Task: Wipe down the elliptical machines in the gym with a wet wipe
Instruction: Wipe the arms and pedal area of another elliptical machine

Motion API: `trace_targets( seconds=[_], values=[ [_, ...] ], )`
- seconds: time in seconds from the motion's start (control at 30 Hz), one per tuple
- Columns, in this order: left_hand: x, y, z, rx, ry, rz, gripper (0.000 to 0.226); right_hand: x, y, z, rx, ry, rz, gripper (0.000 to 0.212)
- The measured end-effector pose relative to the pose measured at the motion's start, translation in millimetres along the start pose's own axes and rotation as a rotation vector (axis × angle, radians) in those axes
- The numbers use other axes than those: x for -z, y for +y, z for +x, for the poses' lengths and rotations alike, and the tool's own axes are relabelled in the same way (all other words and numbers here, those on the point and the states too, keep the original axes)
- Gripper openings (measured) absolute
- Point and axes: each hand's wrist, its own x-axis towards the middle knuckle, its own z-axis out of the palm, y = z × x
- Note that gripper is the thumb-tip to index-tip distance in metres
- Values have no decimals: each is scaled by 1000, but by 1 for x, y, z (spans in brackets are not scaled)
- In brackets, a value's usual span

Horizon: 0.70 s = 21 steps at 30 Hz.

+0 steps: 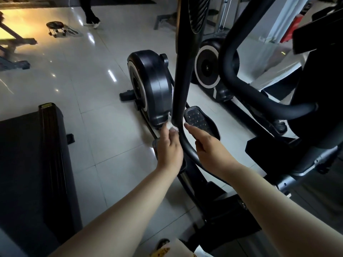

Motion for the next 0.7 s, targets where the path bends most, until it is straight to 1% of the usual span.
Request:
trace_targets(
  seconds=[0.13,0.23,0.3,0.37,0.4,0.47,0.53,0.6,0.67,0.7],
  values=[
    [-4,-16,-19,70,-67,-12,21,-7,17,-8,-185,-64,27,71],
    [0,-15,-12,93,-75,20,20,-4,28,-16,-276,-118,12,71],
    [0,-12,-7,88,-54,-3,25,-2,34,-22,-307,-142,-11,72],
    [-4,-7,-7,78,-18,-35,34,-4,38,-27,-318,-149,-22,73],
    [-6,-6,-11,83,-10,-41,35,-5,40,-30,-322,-152,-28,72],
    [-11,-15,-18,120,-19,-17,24,-9,41,-35,-313,-148,-47,71],
    [-18,-30,-26,180,-61,-31,15,-12,44,-40,-298,-142,-63,70],
    [-26,-43,-34,306,-110,-85,23,-12,45,-43,-281,-144,-67,70],
    [-33,-46,-43,455,-204,-145,22,-12,47,-47,-263,-157,-54,71],
    [-34,-46,-45,497,-209,-167,23,-11,48,-49,-258,-163,-54,71]
  ],
)
